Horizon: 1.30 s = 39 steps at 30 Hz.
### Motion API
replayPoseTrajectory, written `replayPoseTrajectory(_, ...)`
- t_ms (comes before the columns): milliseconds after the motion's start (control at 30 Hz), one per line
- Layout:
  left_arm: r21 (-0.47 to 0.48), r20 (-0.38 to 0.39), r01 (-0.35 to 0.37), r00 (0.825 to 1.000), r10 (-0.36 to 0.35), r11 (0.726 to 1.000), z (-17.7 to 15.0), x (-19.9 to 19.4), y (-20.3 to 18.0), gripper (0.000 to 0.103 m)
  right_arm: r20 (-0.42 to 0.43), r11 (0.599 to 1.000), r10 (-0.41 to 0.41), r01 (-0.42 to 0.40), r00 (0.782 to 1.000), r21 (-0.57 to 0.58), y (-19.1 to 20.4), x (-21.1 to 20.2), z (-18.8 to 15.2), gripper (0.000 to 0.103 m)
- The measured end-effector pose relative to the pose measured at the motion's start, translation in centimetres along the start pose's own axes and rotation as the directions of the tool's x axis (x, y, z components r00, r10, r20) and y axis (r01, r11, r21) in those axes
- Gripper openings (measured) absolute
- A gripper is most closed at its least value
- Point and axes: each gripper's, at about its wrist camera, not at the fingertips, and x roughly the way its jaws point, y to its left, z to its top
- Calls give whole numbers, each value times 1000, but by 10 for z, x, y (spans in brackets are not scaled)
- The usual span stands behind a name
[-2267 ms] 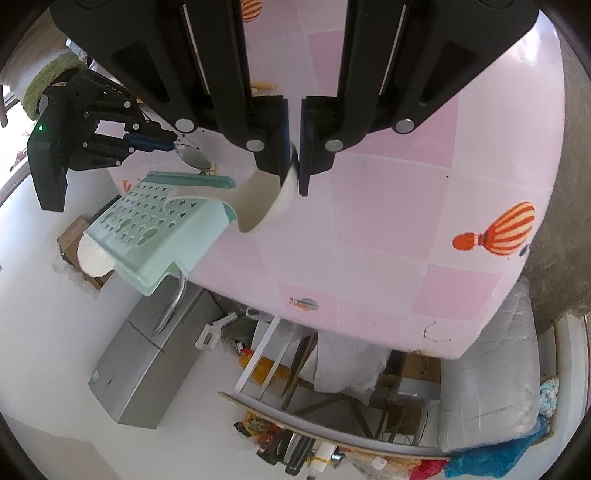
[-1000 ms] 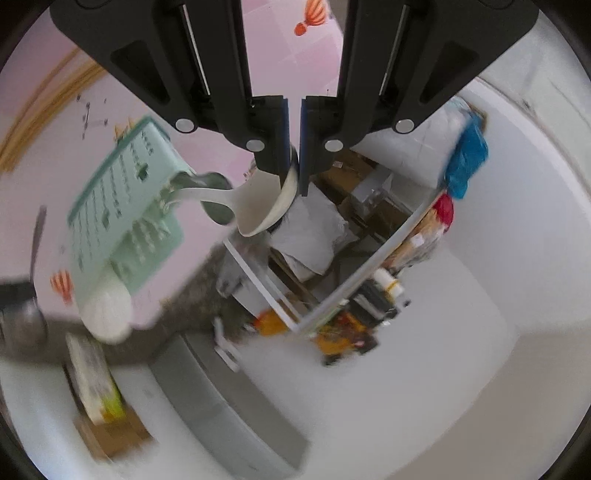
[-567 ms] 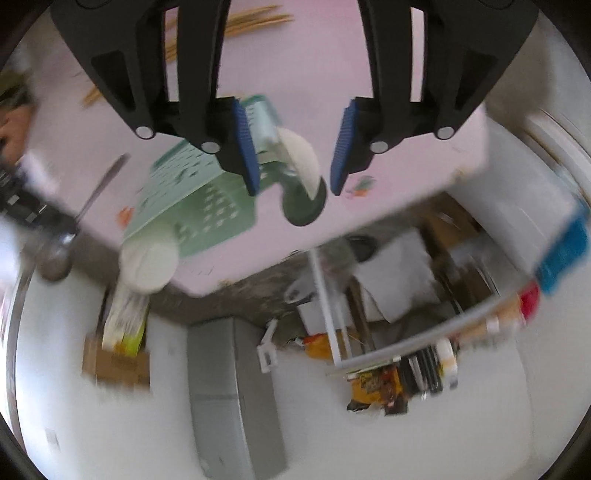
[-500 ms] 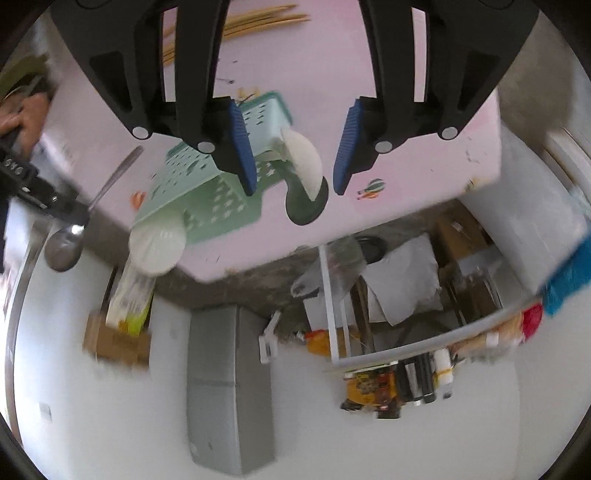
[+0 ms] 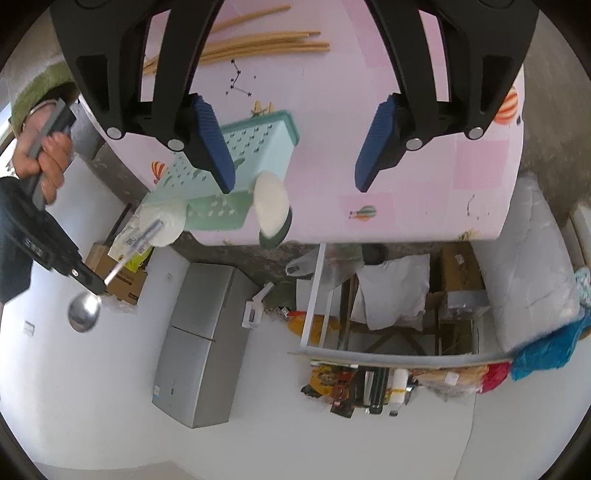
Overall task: Organize utensils
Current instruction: 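Release the paddle into the holder with the left tool while the right tool lowers the spoon in, then open the right tool to release the spoon and withdraw both tools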
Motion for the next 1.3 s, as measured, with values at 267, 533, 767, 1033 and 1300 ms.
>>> replayPoseTrajectory(267,-28,-46,20,999,-21,999,-25,5,9,71,-110,994,-103,99,989,-39,-11,36,-29,3)
replayPoseTrajectory(533,-38,-72,33,997,-35,999,-34,10,9,75,-172,986,-164,158,971,-44,-16,34,-47,10)
replayPoseTrajectory(767,-21,-91,27,995,-29,999,-37,11,-2,78,-122,980,-196,192,973,-42,-12,11,-45,25)
replayPoseTrajectory(1033,15,-108,42,993,-40,999,-45,9,-14,82,-84,968,-250,250,965,-8,-8,-32,-53,43)
replayPoseTrajectory(1300,28,-178,91,980,-84,995,-66,15,-28,84,-238,954,-278,297,931,47,-3,-53,-103,51)
